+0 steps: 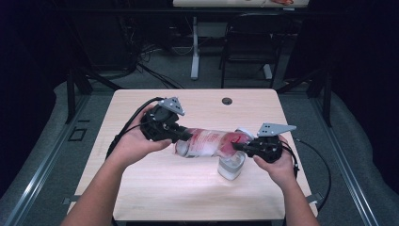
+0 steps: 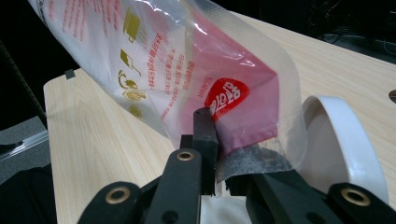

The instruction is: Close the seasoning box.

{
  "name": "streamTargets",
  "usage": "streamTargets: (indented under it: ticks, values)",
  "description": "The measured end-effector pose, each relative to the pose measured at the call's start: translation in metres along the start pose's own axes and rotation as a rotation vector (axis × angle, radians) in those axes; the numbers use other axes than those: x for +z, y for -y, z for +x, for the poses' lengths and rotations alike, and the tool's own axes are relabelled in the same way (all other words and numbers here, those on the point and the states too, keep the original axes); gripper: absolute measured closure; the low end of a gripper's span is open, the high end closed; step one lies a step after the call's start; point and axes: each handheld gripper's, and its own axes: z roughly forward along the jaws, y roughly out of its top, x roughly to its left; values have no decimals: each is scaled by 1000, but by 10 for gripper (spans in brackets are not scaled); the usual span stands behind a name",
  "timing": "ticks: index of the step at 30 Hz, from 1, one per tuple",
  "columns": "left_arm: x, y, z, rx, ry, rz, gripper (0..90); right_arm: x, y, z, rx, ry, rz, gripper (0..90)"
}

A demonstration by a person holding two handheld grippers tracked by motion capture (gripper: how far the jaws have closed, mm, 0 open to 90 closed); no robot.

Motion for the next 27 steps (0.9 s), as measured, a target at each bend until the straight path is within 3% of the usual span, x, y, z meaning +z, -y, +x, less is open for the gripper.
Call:
streamTargets:
  ticks: [27]
  values:
    - [0,-1,0,-4,-2,-4,804,1,0,1,-7,16,2,859]
